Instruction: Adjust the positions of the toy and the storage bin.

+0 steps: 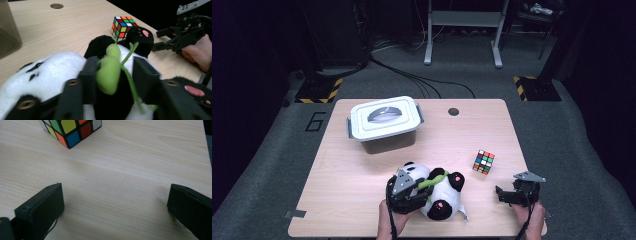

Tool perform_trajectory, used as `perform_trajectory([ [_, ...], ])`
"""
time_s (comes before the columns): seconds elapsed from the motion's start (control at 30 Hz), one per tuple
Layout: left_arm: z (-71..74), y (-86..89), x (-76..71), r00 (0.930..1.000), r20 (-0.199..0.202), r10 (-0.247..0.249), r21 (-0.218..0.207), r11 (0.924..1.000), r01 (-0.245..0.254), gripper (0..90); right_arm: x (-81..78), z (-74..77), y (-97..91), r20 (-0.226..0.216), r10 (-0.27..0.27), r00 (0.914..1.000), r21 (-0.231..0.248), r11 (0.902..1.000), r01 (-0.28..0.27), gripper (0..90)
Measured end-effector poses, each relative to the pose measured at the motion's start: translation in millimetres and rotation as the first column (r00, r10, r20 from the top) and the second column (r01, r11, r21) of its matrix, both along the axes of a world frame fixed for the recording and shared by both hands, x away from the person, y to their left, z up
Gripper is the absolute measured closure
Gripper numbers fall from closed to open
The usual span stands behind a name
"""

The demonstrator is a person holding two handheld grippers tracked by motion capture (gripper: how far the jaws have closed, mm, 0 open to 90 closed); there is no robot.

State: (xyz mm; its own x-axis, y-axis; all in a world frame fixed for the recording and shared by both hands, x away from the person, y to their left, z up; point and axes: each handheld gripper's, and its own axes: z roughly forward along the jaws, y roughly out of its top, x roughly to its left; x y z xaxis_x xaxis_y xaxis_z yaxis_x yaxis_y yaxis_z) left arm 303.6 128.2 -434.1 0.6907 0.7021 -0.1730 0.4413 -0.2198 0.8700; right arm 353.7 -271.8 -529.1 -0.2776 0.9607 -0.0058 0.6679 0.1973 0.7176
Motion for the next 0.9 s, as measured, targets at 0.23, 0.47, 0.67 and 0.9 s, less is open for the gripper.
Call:
perform_trajectory([
  [0.23, 8.4, 20.7, -0.9, 1.0, 0.002, -0.002, -0.024, 0.9997, 0.002, 23.3, 0.4, 0.0, 0.8, -0.002, -0.008, 1.0, 0.009, 0.9999, 0.008, 0.0],
  [0.47, 14.6, 47.0, -2.6, 0.9987, 0.013, 0.048, -0.029, 0.9984, -0.048, 13.9, 0.4, 0.0, 0.7, -0.002, -0.008, 1.0, 0.009, 0.9999, 0.008, 0.0],
  [0.67, 3.7, 78.0, 0.6, 0.9875, -0.003, 0.157, -0.008, 0.9875, -0.157, 6.1, 0.5, 0.2, 0.1, -0.005, -0.001, 1.0, 0.003, 1.0, 0.001, 0.0],
  [0.9, -19.4, 112.3, 6.6, 0.9583, -0.035, 0.284, 0.079, 0.9566, -0.28, 2.0, 0.6, 0.2, 0.1, -0.005, -0.001, 1.0, 0.002, 1.0, 0.001, 0.0],
])
